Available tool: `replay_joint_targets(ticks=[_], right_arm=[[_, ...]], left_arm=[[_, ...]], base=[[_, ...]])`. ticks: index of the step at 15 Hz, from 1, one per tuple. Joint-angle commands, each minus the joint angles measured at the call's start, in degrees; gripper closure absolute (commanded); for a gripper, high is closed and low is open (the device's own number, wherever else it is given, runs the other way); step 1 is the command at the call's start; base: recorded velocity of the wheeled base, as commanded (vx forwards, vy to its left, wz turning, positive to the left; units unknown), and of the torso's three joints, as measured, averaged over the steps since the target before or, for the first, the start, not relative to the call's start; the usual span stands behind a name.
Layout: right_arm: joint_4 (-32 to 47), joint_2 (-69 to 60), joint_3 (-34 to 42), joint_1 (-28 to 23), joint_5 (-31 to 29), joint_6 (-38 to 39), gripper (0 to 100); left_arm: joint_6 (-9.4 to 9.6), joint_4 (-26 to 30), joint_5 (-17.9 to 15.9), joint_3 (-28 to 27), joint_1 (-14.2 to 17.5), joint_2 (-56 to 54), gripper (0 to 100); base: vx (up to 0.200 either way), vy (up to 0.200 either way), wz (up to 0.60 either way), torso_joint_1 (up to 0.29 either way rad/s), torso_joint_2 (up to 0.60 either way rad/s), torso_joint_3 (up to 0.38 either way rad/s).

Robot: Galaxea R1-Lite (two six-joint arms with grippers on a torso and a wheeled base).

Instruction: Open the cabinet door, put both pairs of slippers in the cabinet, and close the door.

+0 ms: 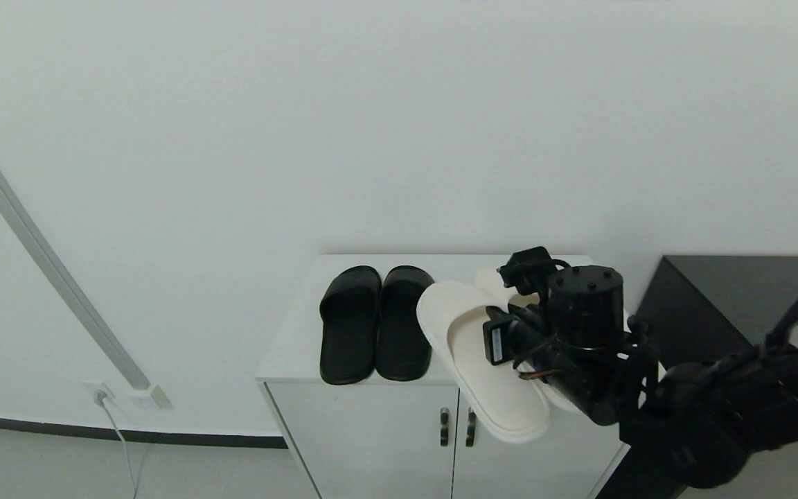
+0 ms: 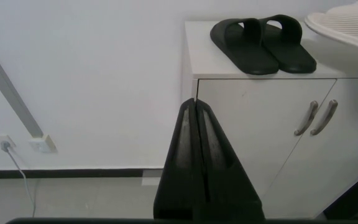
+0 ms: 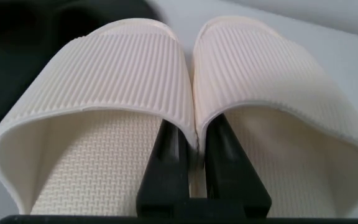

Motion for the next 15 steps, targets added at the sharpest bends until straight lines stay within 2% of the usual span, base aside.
replay_joint_targets(ticks=[1, 3, 4, 13, 15], right_arm=[[-0.22, -7.39, 5.48, 1.24, 3.87, 0.57, 100], [0.31, -11.87, 9.52, 1.24, 11.08, 1.54, 100], [1.63, -13.98, 11.19, 1.24, 12.84, 1.63, 100], [3.65, -15.3, 14.53, 2.65, 13.36, 2.94, 100], [3.65, -15.65, 14.88, 2.65, 13.36, 2.94, 100]], left_arm=[[-0.02, 0.07, -0.02, 0.0, -0.01, -0.01, 100], [-0.02, -0.02, -0.02, 0.0, -0.01, -0.01, 100], [-0.02, -0.02, -0.02, 0.0, -0.01, -0.01, 100], [-0.02, -0.02, -0.11, 0.0, -0.01, -0.01, 100], [0.07, 0.07, -0.11, 0.0, -0.01, -0.01, 100]], base=[[0.0, 0.0, 0.0, 0.0, 0.0, 0.0], [0.0, 0.0, 0.0, 0.0, 0.0, 0.0], [0.0, 0.0, 0.0, 0.0, 0.0, 0.0], [0.0, 0.0, 0.0, 0.0, 0.0, 0.0], [-0.2, 0.0, 0.0, 0.002, 0.0, 0.002]])
